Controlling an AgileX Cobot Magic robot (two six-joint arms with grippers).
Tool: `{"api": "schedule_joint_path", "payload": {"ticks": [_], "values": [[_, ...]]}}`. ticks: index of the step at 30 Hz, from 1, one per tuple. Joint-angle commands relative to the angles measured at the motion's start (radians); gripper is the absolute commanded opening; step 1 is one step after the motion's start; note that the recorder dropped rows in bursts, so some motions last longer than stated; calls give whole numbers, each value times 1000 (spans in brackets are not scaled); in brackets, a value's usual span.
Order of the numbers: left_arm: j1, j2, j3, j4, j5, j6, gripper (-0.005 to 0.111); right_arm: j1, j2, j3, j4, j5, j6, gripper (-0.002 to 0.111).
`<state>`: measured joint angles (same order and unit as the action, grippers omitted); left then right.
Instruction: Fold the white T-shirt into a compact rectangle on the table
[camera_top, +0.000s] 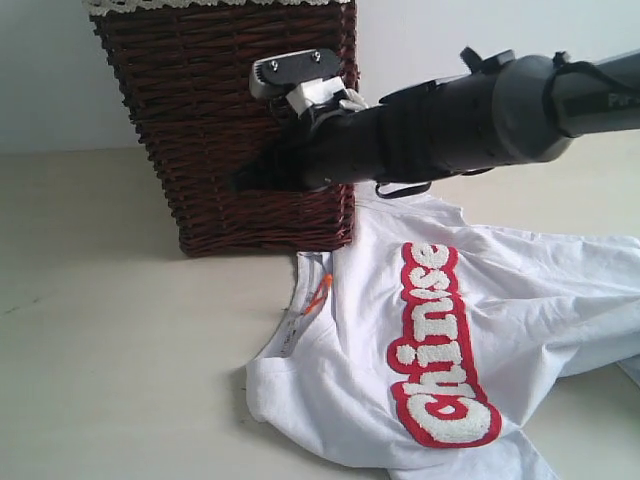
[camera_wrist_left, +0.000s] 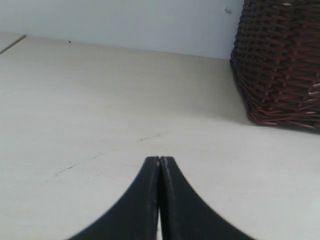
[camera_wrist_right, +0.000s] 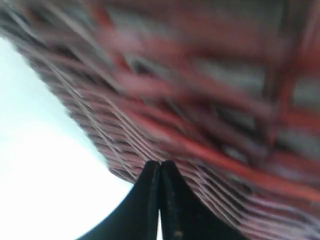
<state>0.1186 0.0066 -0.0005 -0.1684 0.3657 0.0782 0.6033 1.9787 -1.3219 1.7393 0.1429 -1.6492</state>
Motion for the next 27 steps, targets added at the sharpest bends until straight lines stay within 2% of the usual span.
{"api": "schedule_joint_path", "payload": {"ticks": [1,4,10,12,16,19,21,24,27], "values": [[-7,-7,1,-10,-5,1,0,-4,-108,23,-11,114,2,0],[-7,-7,1,-10,-5,1,0,-4,-181,68,-197,236,15,0],[-7,-7,1,-10,-5,1,0,-4,-210,149,-884,579,48,0],[-7,-7,1,-10,-5,1,0,-4,-151,190,-1037,571,114,0],[-7,-7,1,-10,-5,1,0,-6,-21,259,-1286,373,378,0],[-7,-7,1,-10,-5,1,0,-6,38,281,-1419,318,533,0],[-7,-7,1,-10,-5,1,0,-6,61,281,-1471,362,571,0],[-7,-7,1,-10,-5,1,0,-6,59,281,-1522,527,564,0],[-7,-7,1,-10,-5,1,0,-6,37,281,-1531,723,454,0]]}}
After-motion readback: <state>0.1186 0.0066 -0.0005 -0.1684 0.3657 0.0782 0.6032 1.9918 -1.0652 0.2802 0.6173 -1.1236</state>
